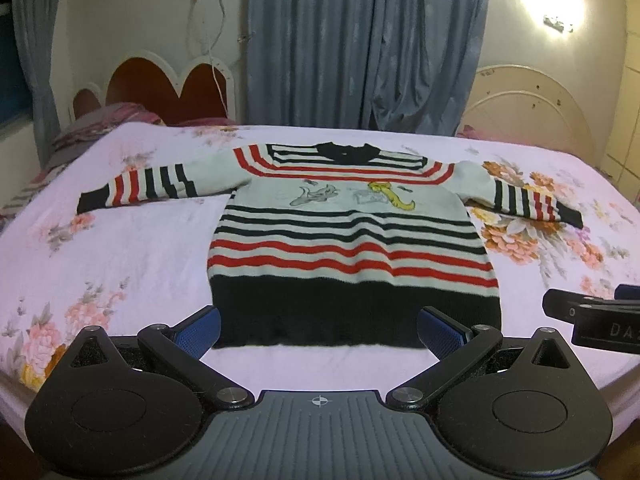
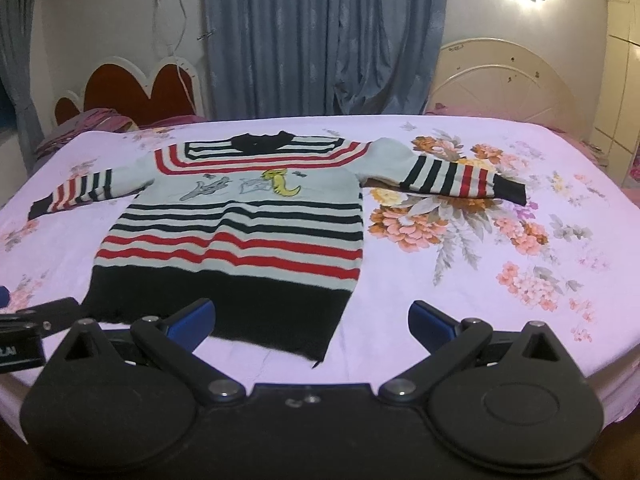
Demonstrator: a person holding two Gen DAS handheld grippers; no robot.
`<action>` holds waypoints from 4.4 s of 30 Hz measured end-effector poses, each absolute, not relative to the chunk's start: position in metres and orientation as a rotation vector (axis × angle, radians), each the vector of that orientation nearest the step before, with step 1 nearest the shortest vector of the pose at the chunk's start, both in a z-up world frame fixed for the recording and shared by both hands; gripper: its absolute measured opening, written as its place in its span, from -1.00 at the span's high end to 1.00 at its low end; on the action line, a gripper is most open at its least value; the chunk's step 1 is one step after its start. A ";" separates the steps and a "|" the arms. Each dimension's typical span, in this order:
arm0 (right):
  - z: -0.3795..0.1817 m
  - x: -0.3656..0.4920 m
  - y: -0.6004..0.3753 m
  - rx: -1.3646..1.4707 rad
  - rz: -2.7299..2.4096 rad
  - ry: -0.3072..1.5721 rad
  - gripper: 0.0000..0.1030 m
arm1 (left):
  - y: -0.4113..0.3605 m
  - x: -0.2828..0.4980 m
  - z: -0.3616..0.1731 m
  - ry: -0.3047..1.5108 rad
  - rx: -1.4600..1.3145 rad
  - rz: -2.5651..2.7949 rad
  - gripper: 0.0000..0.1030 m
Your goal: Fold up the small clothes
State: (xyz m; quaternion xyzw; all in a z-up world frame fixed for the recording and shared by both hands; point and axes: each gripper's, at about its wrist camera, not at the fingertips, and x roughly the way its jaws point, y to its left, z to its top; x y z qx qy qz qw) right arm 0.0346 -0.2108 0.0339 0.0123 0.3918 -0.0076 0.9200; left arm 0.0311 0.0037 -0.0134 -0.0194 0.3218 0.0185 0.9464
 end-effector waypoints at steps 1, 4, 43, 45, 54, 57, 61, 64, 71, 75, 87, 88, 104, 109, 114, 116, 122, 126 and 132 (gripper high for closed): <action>0.033 0.038 -0.211 0.023 -0.029 0.794 -0.98 | 0.005 0.036 -0.014 0.660 -0.055 0.027 -1.00; 0.027 0.050 -0.214 0.015 -0.054 0.772 -0.98 | 0.010 0.052 -0.016 0.656 -0.104 -0.028 -1.00; -0.051 0.275 -0.412 0.450 -0.483 0.734 0.08 | -0.009 0.343 -0.060 0.697 -0.133 -0.050 -0.78; -0.066 0.287 -0.438 0.495 -0.506 0.730 0.08 | -0.022 0.355 -0.068 0.728 -0.136 -0.051 -0.78; -0.133 0.320 -0.533 0.705 -0.553 0.722 0.00 | -0.099 0.396 -0.100 0.841 -0.089 -0.039 -0.85; -0.138 0.325 -0.543 0.724 -0.518 0.682 -0.02 | -0.119 0.402 -0.104 0.857 -0.064 -0.037 -0.86; -0.145 0.330 -0.555 0.757 -0.497 0.642 0.09 | -0.134 0.410 -0.106 0.870 -0.036 -0.002 -0.94; -0.147 0.331 -0.561 0.763 -0.508 0.631 0.39 | -0.132 0.414 -0.104 0.861 -0.026 0.020 -0.97; -0.139 0.349 -0.557 0.579 -0.513 0.693 0.86 | -0.095 0.425 -0.105 0.886 0.000 0.018 -0.65; -0.118 0.369 -0.525 0.418 -0.436 0.680 0.86 | -0.062 0.427 -0.111 0.888 -0.021 0.047 -0.65; -0.090 0.422 -0.319 0.179 0.006 0.726 0.87 | 0.043 0.426 -0.106 0.813 -0.213 -0.004 -0.99; -0.093 0.426 -0.296 0.166 0.047 0.736 0.87 | 0.051 0.425 -0.105 0.808 -0.224 -0.015 -0.90; -0.140 0.424 -0.113 0.045 0.349 0.887 0.27 | 0.118 0.420 -0.119 0.804 -0.363 -0.081 -0.70; -0.105 0.403 -0.153 0.173 0.272 0.779 0.31 | 0.088 0.442 -0.122 0.778 -0.406 -0.221 -0.70; -0.086 0.393 -0.217 0.243 0.078 0.710 0.62 | 0.044 0.479 -0.138 0.847 -0.370 -0.273 -0.58; -0.082 0.388 -0.242 0.262 -0.007 0.692 0.65 | 0.031 0.489 -0.143 0.873 -0.355 -0.272 -0.08; -0.096 0.381 -0.302 0.352 -0.195 0.742 0.69 | -0.001 0.503 -0.149 0.889 -0.257 -0.276 0.75; -0.107 0.378 -0.316 0.411 -0.228 0.769 0.69 | -0.006 0.496 -0.129 0.833 -0.189 -0.300 0.81; -0.115 0.378 -0.314 0.435 -0.204 0.794 0.69 | 0.038 0.481 -0.097 0.701 -0.157 -0.212 0.84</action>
